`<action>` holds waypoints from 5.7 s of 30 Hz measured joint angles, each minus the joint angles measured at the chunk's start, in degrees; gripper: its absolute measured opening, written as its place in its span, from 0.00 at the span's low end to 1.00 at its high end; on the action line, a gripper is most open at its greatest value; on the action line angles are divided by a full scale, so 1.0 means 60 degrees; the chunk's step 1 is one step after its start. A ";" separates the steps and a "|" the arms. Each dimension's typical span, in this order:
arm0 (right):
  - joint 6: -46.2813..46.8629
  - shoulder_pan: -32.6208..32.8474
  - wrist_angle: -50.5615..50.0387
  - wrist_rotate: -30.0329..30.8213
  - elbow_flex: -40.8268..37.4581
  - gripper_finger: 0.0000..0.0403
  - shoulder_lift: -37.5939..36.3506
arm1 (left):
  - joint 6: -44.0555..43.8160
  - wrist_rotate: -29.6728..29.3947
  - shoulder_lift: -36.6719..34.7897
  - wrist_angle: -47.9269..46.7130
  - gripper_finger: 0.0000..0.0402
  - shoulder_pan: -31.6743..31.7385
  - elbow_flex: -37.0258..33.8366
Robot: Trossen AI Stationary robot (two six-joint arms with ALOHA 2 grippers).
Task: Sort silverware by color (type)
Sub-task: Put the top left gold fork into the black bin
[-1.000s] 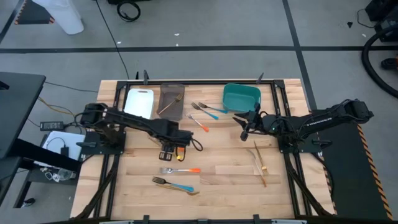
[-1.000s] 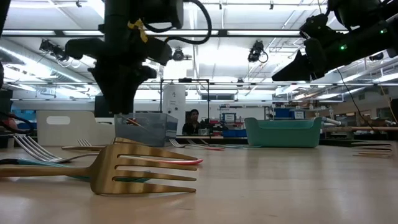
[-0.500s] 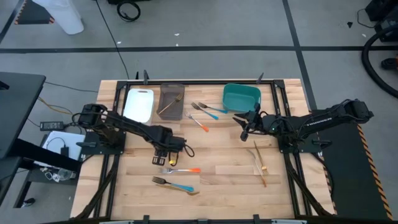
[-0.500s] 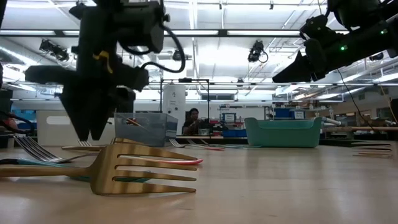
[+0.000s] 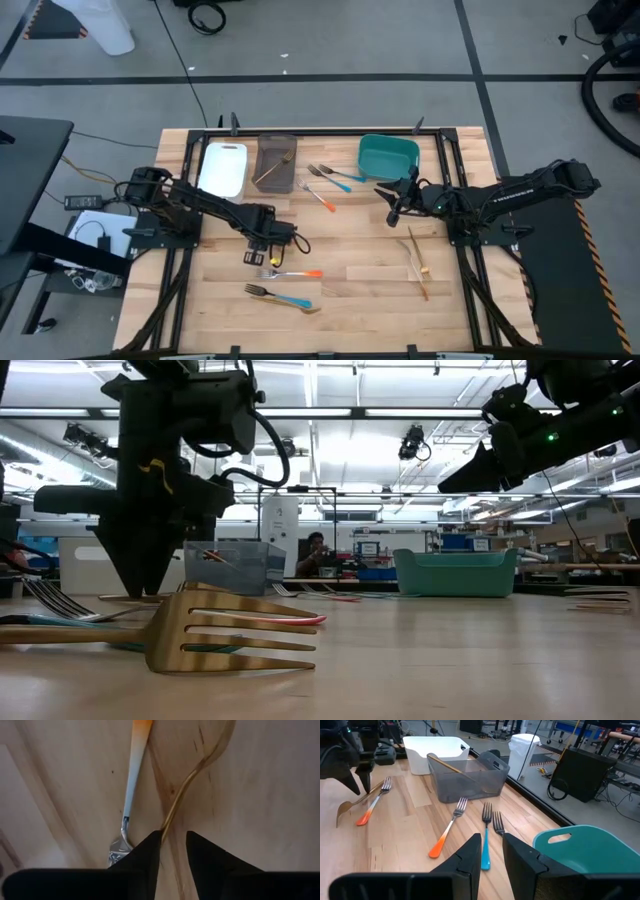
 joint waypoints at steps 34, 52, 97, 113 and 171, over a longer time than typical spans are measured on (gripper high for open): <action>0.0066 -0.0003 0.0058 -0.0027 -0.0002 0.22 0.0000 | 0.0362 0.0271 -0.0450 0.0930 0.25 0.0339 -0.0878; 0.0066 -0.0002 0.0047 0.0004 -0.0004 0.22 -0.0004 | 0.0645 0.0305 -0.0517 0.0177 0.06 0.0261 0.0179; -0.0005 0.0000 0.0247 -0.0069 -0.0004 0.22 0.0000 | -0.3416 0.1671 -0.2468 0.0814 0.07 0.7226 0.1701; -0.0280 0.0000 0.0398 0.0004 -0.0004 0.22 0.0000 | -0.1407 0.2445 0.0769 -0.3243 0.07 0.8255 0.4939; 0.0036 0.0105 0.0065 -0.0095 -0.0004 0.22 0.0000 | 0.0299 -0.0864 0.1481 -0.4443 0.39 0.5651 0.6247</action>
